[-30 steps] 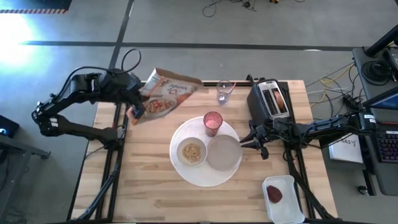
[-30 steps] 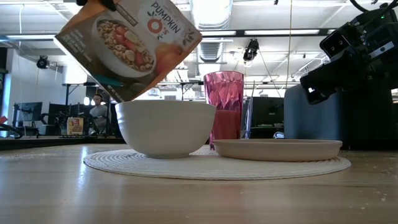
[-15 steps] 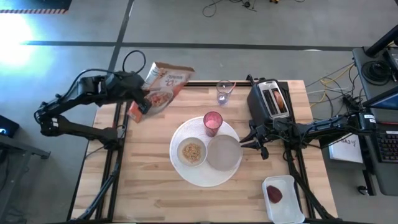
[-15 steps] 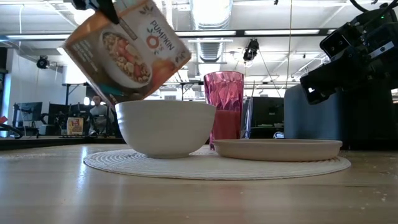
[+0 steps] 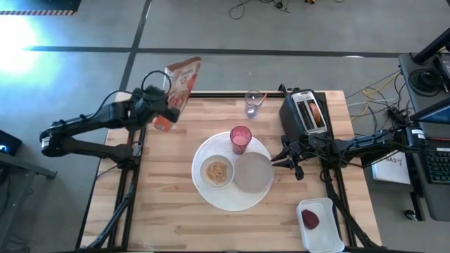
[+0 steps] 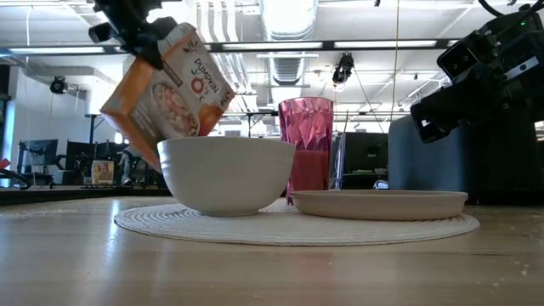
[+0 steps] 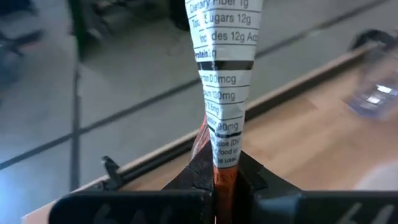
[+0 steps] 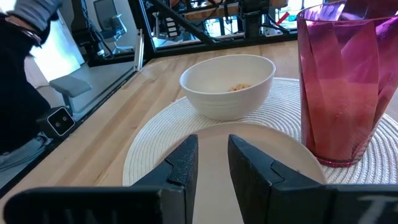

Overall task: Arrange a breakfast setting
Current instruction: Pour the cereal from the cereal box into the white bowl

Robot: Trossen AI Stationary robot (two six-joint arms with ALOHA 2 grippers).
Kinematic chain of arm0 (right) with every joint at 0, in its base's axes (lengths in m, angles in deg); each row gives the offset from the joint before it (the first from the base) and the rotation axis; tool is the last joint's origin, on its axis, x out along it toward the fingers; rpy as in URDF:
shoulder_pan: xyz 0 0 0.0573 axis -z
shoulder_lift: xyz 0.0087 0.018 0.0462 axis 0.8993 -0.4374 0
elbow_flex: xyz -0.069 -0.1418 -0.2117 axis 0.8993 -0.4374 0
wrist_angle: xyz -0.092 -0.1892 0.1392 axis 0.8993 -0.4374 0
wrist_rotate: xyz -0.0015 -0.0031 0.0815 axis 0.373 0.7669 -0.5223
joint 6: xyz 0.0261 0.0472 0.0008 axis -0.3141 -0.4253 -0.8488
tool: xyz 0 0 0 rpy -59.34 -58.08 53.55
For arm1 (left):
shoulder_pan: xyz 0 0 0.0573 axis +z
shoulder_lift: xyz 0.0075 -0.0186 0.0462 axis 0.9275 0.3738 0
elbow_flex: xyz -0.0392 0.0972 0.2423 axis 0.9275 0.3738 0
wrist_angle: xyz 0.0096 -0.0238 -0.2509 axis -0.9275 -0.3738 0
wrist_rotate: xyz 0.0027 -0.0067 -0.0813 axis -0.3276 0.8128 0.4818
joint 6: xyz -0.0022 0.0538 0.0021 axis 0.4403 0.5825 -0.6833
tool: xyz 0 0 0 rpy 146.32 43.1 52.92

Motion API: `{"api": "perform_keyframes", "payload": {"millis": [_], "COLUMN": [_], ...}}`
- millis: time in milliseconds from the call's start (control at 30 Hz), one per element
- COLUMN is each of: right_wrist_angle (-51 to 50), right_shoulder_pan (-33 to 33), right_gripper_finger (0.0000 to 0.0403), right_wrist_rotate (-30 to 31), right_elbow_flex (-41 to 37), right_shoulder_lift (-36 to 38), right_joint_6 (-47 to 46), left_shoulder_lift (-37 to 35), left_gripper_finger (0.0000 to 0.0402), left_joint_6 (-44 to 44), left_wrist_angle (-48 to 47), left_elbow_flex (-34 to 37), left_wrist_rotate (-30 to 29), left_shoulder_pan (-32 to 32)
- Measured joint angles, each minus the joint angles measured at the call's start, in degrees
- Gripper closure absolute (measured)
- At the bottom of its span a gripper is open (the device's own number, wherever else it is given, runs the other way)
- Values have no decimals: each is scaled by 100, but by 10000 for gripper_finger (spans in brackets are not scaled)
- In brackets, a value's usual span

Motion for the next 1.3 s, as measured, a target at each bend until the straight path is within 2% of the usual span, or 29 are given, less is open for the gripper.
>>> {"api": "perform_keyframes", "payload": {"millis": [267, 400, 700, 1300], "right_wrist_angle": [1, 0, 2, 0], "right_shoulder_pan": [0, -1, 0, 0], "right_gripper_finger": [324, 329, 322, 329], "right_wrist_rotate": [0, 0, 0, 0], "right_elbow_flex": [0, 1, 0, 0], "right_shoulder_lift": [0, 0, 0, 0], "right_joint_6": [0, 0, 0, 0], "left_shoulder_lift": [-359, -456, -475, -479], "left_gripper_finger": [402, 402, 402, 402], "left_joint_6": [-691, -1257, -2361, -3565], "left_wrist_angle": [422, 439, 527, 461], "left_elbow_flex": [951, 1277, 1955, 2848], "left_wrist_rotate": [-1125, -1466, -1662, -1859], "left_shoulder_pan": [4, 4, 0, 0]}}
